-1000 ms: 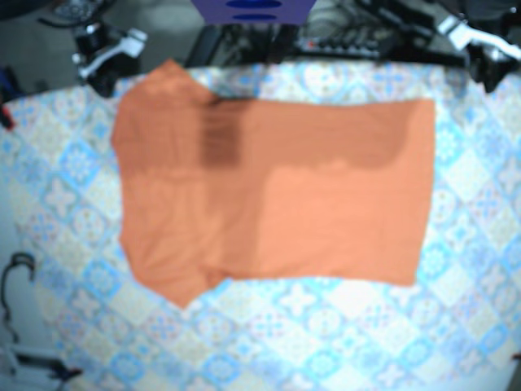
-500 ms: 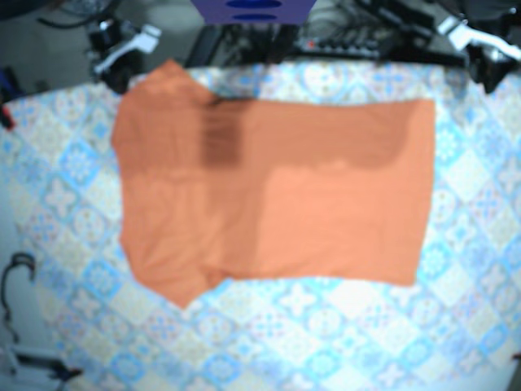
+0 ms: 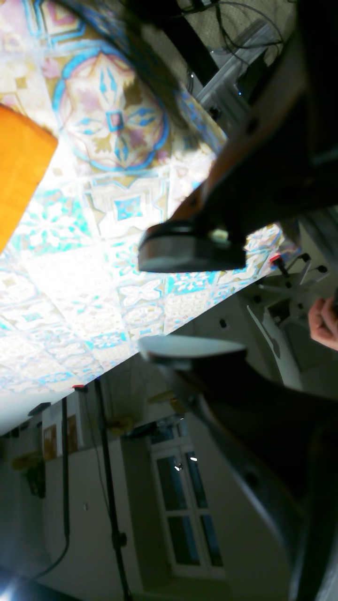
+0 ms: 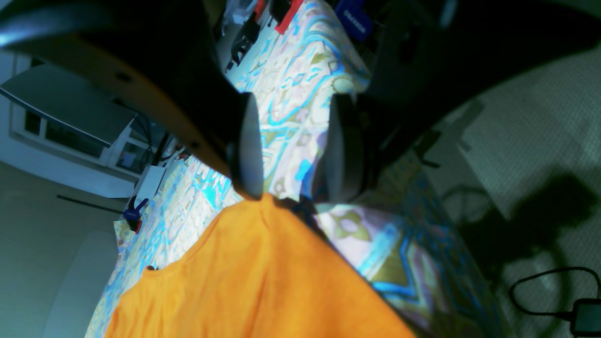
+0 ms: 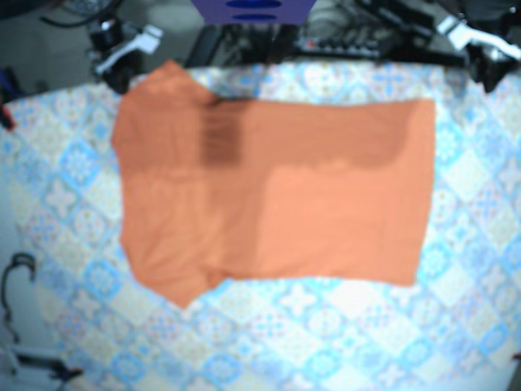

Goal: Fold the T-shirt properly
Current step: 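Move both grippers down toward the shirt's shoulder corners, then grasp the orange shirt's shoulder corners with both grippers, then lift the shoulder edge with both grippers and pull it over the shirt, then lower the held shoulder edge onto the shirt body and release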

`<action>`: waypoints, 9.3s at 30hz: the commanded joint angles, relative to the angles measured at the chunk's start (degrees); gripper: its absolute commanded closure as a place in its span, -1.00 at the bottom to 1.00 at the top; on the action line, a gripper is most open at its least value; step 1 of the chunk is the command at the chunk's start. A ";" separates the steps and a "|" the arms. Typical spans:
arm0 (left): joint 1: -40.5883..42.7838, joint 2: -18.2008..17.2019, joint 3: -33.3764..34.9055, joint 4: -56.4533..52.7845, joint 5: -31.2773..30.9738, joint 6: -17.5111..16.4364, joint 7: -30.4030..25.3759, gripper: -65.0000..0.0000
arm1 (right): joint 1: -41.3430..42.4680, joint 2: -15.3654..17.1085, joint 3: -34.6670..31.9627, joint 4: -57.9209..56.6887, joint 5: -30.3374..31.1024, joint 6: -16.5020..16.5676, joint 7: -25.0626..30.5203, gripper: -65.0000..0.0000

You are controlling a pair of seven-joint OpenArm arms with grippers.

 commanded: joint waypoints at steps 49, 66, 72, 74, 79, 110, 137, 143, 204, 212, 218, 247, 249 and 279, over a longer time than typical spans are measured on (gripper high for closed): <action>0.77 -0.52 -0.56 0.75 -4.42 1.27 2.16 0.30 | 3.09 0.45 1.12 0.92 0.03 -0.19 2.31 0.29; -1.51 -0.43 -0.21 0.48 -4.42 0.83 2.33 0.30 | 4.23 0.45 1.12 -3.91 -5.42 1.48 2.66 1.00; -8.46 -0.26 0.14 -3.47 -4.42 -8.49 2.33 0.30 | 4.23 0.27 -0.20 -3.65 -5.60 1.57 2.40 1.00; -11.27 -0.43 1.55 -6.37 -4.24 -9.99 2.33 0.30 | 4.23 0.27 -0.73 -3.56 -5.60 1.57 2.40 1.00; -18.66 -0.69 6.82 -13.76 -3.72 -13.59 2.33 0.22 | 4.23 0.27 -0.82 -3.47 -5.60 1.57 2.40 1.00; -38.00 -2.54 23.35 -23.60 5.96 -22.65 2.33 -0.08 | 3.97 0.18 -0.55 -3.38 -5.60 1.57 2.31 1.00; -41.16 -4.39 21.77 -19.91 5.34 -24.49 2.42 -0.08 | 3.88 0.10 -0.82 -3.38 -5.60 1.57 2.31 1.00; -40.90 -4.39 21.59 -19.74 5.25 -25.11 2.42 -0.08 | 3.88 0.10 -0.82 -3.38 -5.60 1.57 2.31 1.00; -32.46 -8.52 23.26 -22.02 0.06 -20.54 -0.30 1.00 | -2.80 1.59 1.99 0.57 -5.16 1.30 2.66 1.00; -25.86 -13.71 23.26 -22.02 -5.65 -14.29 -0.57 1.00 | -5.70 1.68 5.60 0.75 -5.07 1.22 5.04 1.00; -21.82 -13.79 23.26 -22.02 -5.30 -12.01 -0.66 1.00 | -7.38 1.68 7.97 0.75 -5.07 1.22 6.44 1.00; -23.84 -12.04 23.26 -20.44 -5.56 -11.57 -0.48 1.00 | -6.85 3.96 8.06 7.34 -5.16 1.57 6.18 1.00; -24.46 -12.04 23.26 -20.18 -5.56 -11.57 -0.39 1.00 | -6.67 4.14 8.06 8.22 -5.16 1.66 6.09 1.00; -40.02 -10.45 23.70 -25.71 -5.56 -12.10 3.12 1.00 | 10.73 5.72 2.08 1.10 -5.16 10.97 6.35 1.00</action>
